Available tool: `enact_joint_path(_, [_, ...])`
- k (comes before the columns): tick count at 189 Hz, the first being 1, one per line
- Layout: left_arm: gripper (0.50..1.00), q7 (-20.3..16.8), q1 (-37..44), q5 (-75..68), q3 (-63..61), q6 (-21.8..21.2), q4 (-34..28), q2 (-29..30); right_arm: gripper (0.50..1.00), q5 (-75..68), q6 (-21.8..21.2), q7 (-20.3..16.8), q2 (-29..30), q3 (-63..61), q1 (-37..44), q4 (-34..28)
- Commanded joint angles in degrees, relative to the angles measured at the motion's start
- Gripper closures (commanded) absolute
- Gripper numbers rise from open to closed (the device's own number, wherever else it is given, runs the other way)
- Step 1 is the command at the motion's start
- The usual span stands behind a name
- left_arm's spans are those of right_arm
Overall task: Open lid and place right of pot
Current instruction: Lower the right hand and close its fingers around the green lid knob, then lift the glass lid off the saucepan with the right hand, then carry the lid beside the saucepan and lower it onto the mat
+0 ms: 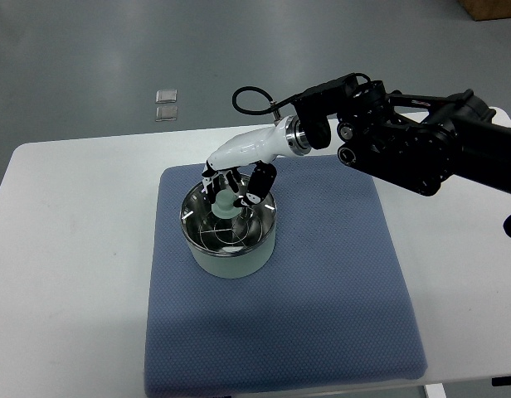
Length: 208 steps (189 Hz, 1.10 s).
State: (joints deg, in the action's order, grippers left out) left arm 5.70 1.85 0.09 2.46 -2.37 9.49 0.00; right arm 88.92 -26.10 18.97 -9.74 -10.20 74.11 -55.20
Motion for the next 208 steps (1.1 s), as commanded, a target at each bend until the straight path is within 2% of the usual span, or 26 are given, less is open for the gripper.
enact_joint_path(1, [0.5, 0.01, 0.08, 0.0, 0.0, 0.0, 0.0, 0.0, 1.0, -0.15, 0.0, 0.55, -0.1, -0.08, 0.16, 0.01])
enact_joint_path(70, [0.5, 0.01, -0.01, 0.0, 0.0, 0.0, 0.0, 0.0, 1.0, -1.82, -0.44, 0.63, -0.72, -2.19, 0.51, 0.45])
enact_joint_path(118, [0.5, 0.01, -0.01, 0.0, 0.0, 0.0, 0.0, 0.0, 1.0, -2.96, -1.4, 0.81, -5.02, -2.63, 1.3, 0.53])
enact_joint_path(179, [0.5, 0.01, -0.01, 0.0, 0.0, 0.0, 0.0, 0.0, 1.0, -4.98, -2.72, 4.94, -12.49, -2.54, 0.95, 0.53])
enact_joint_path(208, [0.5, 0.01, 0.08, 0.0, 0.0, 0.0, 0.0, 0.0, 1.0, -5.42, -2.46, 5.64, -14.69, -2.63, 0.24, 0.62])
